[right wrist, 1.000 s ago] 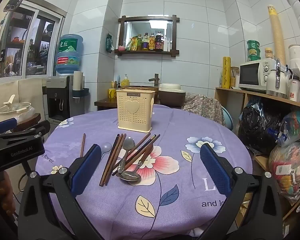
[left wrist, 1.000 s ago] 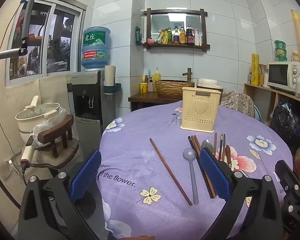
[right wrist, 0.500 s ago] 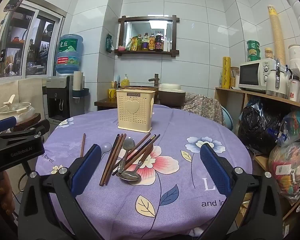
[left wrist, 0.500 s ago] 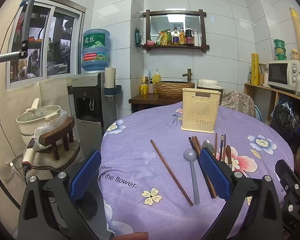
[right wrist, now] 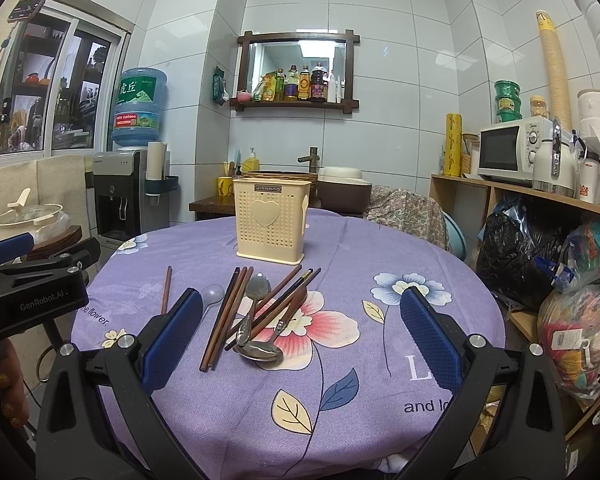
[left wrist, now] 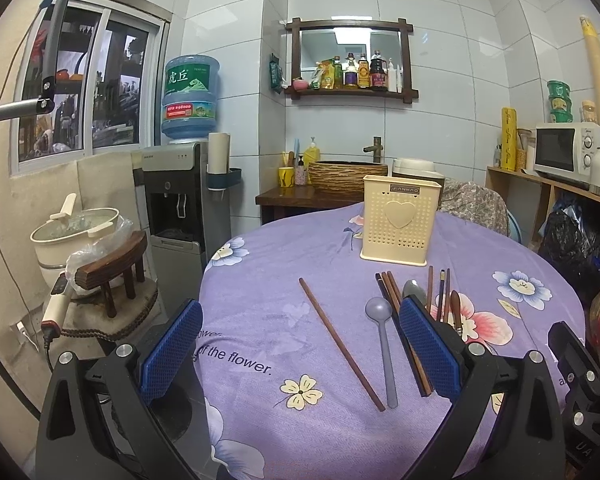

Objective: Organize utensils

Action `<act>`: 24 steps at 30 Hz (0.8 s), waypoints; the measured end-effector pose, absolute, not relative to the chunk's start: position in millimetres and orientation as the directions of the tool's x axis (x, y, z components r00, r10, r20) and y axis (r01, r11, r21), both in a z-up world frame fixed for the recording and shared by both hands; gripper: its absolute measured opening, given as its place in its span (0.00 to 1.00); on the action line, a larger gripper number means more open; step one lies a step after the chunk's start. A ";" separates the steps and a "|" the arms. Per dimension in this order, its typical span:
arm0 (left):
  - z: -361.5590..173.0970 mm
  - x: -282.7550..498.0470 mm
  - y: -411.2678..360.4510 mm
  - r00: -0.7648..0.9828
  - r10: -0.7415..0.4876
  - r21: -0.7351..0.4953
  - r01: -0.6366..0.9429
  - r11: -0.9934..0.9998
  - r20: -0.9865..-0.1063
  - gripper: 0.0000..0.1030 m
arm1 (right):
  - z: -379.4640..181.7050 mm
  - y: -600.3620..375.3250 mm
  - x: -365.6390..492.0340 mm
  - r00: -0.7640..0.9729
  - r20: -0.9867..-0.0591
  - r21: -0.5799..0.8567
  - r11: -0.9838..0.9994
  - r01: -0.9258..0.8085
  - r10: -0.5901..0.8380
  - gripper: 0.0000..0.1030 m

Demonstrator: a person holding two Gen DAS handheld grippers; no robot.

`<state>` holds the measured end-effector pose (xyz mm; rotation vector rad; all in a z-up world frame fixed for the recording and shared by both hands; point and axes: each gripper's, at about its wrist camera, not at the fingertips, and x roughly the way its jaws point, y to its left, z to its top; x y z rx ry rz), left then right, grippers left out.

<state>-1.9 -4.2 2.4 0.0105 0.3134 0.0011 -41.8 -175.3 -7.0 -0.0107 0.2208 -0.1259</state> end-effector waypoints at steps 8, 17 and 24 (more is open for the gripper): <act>1.3 -1.3 -0.7 0.952 0.000 0.003 0.001 1.000 -0.307 0.95 | -6.8 -175.3 -41.7 0.968 -0.218 -0.024 0.992 0.122 -0.125 0.95; 1.1 -1.6 -0.6 0.952 0.000 0.002 0.001 1.000 -0.307 0.95 | -6.9 -175.3 -41.6 0.968 -0.218 -0.024 0.992 0.123 -0.125 0.95; 1.4 -1.7 0.2 0.952 -0.002 0.001 0.002 1.000 -0.308 0.95 | -6.8 -175.9 -40.7 0.968 -0.218 -0.024 0.992 0.124 -0.126 0.95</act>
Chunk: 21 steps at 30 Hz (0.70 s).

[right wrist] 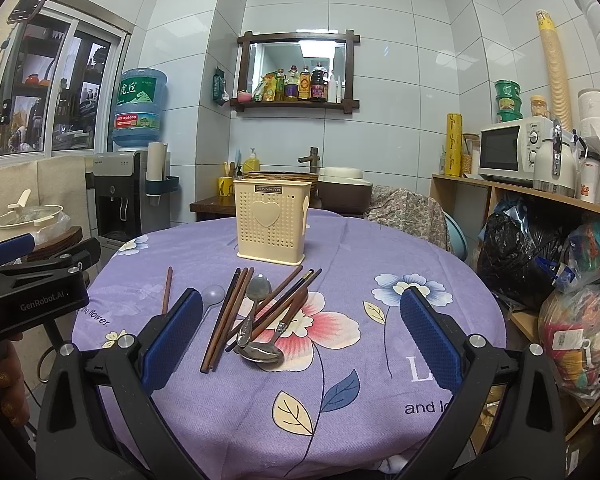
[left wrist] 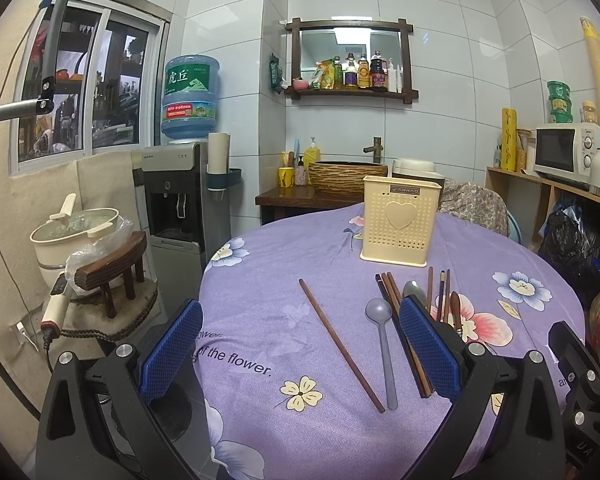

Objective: Organize utensils

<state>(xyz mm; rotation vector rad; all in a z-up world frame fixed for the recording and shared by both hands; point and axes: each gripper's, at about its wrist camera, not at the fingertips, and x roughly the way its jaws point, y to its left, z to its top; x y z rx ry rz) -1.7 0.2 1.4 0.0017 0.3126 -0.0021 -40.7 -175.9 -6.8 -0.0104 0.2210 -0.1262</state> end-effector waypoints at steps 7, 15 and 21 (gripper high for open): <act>1.5 -1.6 0.2 0.952 -0.002 0.001 0.002 1.000 -0.307 0.95 | -7.0 -176.8 -39.9 0.968 -0.218 -0.023 0.992 0.124 -0.126 0.95; 1.8 -1.6 0.2 0.952 0.000 0.002 0.001 1.000 -0.306 0.95 | -6.2 -175.8 -39.6 0.968 -0.217 -0.024 0.992 0.125 -0.127 0.95; 2.5 -1.4 -0.1 0.951 -0.001 0.003 0.003 1.000 -0.308 0.95 | -5.2 -175.2 -39.3 0.967 -0.218 -0.024 0.992 0.127 -0.129 0.95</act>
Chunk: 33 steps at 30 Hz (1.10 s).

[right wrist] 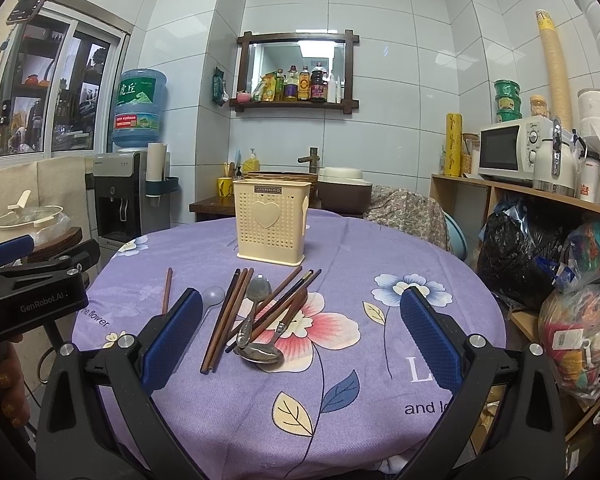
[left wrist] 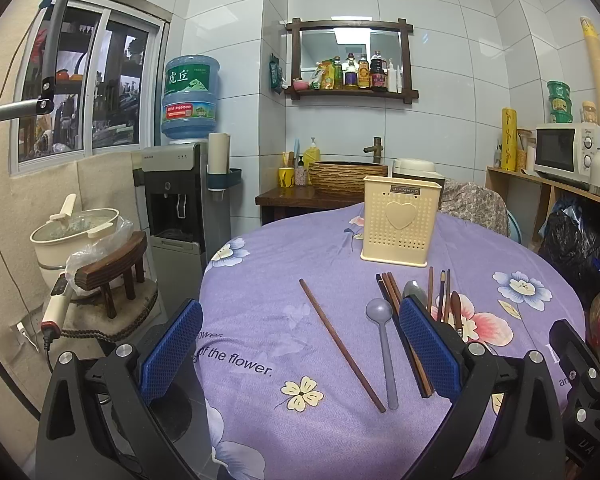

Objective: Organize utensils

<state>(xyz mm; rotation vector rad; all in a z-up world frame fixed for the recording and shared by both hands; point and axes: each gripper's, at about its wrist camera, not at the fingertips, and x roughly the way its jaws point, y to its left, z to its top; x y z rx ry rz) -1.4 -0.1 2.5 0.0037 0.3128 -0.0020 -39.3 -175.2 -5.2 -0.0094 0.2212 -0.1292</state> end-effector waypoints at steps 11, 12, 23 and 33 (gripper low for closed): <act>2.3 -1.6 -0.1 0.952 -0.001 0.003 0.002 1.000 -0.307 0.95 | -3.4 -175.6 -40.0 0.967 -0.220 -0.024 0.992 0.125 -0.128 0.95; 2.3 -1.5 -0.1 0.952 0.000 0.003 0.001 1.000 -0.307 0.95 | -3.3 -175.5 -40.0 0.967 -0.220 -0.023 0.992 0.125 -0.127 0.95; -0.5 0.1 0.2 0.948 -0.006 0.001 0.007 1.000 -0.319 0.95 | -12.9 -174.1 -35.4 0.964 -0.241 -0.043 0.994 0.104 -0.111 0.95; -8.7 21.3 10.1 0.925 -0.068 -0.037 0.059 0.998 -0.375 0.95 | -16.4 -177.4 -6.7 0.941 -0.320 -0.086 0.992 0.088 -0.111 0.95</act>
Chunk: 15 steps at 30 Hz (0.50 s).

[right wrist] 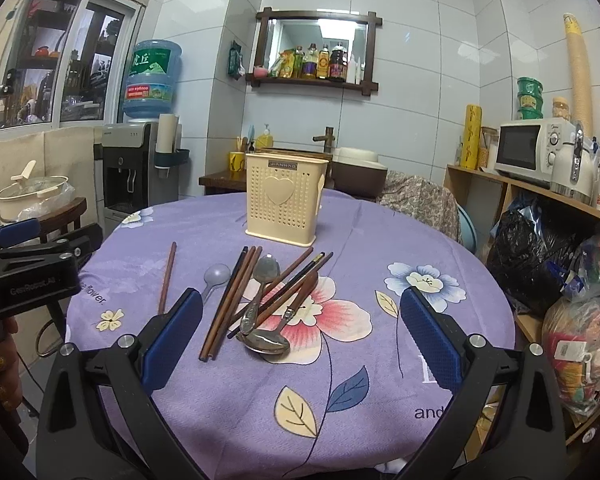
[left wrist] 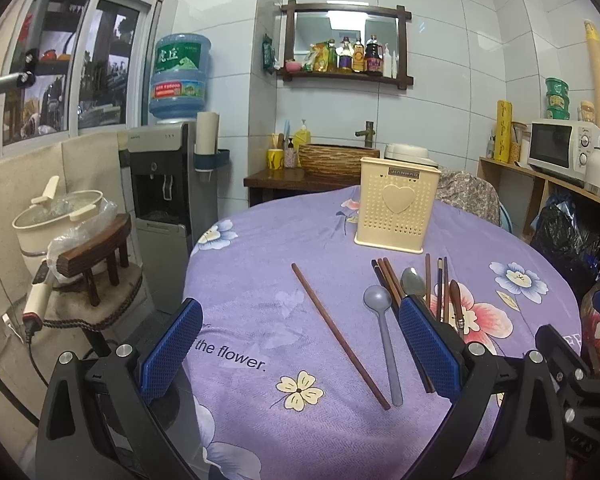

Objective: Organize utensils
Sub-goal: 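Move the left gripper to the lone brown chopstick while the right gripper approaches the utensil pile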

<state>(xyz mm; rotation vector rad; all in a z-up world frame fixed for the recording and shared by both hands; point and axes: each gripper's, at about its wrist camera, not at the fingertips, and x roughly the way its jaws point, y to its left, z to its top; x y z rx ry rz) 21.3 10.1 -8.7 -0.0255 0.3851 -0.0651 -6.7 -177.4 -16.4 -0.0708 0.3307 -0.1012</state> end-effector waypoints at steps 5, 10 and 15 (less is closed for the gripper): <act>-14.2 48.0 13.2 0.891 -0.090 -0.041 0.080 0.996 -0.445 0.95 | -18.9 -191.4 25.8 0.904 -0.417 -0.068 0.995 0.070 -0.092 0.95; -15.6 77.1 13.8 0.863 -0.106 -0.035 0.103 0.994 -0.494 0.95 | -23.1 -199.0 61.3 0.867 -0.494 -0.051 0.997 0.052 -0.070 0.91; -23.3 119.2 16.8 0.769 -0.130 -0.060 0.119 0.991 -0.625 0.91 | -28.8 -219.9 103.0 0.807 -0.591 0.068 0.995 0.077 -0.022 0.78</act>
